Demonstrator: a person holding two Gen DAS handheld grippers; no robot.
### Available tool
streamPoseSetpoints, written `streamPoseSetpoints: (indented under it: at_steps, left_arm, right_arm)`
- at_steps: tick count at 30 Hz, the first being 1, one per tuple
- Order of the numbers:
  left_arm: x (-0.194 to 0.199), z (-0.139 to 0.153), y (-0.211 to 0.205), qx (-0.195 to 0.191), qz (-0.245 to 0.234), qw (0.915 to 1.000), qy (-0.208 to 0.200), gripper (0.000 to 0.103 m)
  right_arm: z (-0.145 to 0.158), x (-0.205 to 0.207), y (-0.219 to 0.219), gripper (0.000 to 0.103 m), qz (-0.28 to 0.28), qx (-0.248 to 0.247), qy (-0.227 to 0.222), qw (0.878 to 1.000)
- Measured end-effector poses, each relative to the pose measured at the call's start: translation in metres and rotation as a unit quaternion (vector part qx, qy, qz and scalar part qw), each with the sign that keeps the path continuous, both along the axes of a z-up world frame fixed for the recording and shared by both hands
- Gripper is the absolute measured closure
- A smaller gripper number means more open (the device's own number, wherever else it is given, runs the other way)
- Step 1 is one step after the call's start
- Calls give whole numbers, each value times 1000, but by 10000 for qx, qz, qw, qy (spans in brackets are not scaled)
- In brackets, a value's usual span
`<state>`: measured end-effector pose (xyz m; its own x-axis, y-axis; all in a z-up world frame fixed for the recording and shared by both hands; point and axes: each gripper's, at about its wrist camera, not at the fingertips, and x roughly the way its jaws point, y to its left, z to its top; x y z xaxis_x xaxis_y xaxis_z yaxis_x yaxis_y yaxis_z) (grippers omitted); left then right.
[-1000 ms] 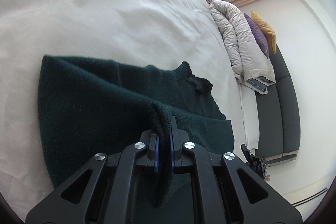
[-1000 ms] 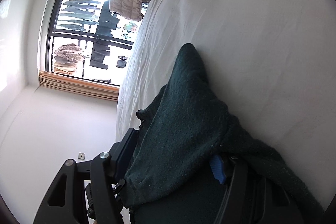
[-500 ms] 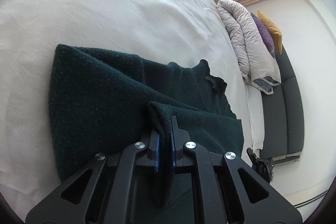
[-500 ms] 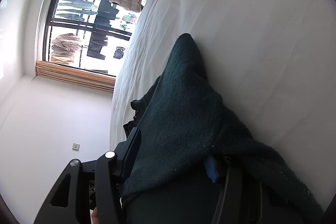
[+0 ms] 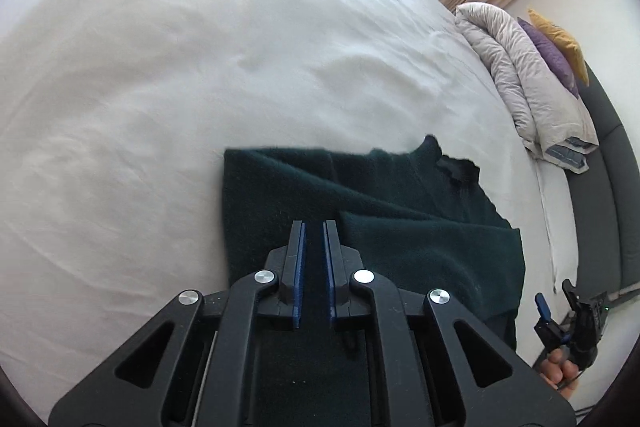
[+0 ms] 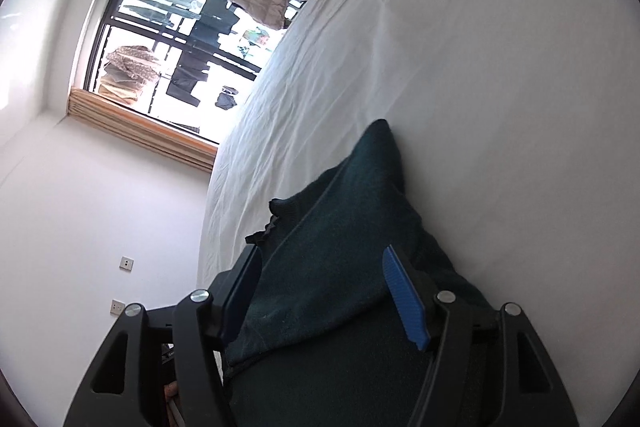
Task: Fold small clothes
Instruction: 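Release the sleeve and smooth it flat with the right tool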
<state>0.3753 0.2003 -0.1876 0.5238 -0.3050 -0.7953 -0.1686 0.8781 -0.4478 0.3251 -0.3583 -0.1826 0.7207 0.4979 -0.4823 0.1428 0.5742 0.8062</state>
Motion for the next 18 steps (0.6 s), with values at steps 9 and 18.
streamPoseSetpoints:
  at_steps: [9, 18]
  left_arm:
    - [8, -15, -115, 813, -1551, 9845, 84, 95]
    - [-10, -28, -88, 918, -1609, 9827, 18, 95]
  right_arm:
    - [-57, 73, 30, 73, 795, -458, 777, 9927]
    - [-66, 70, -18, 103, 259, -402, 769, 9959]
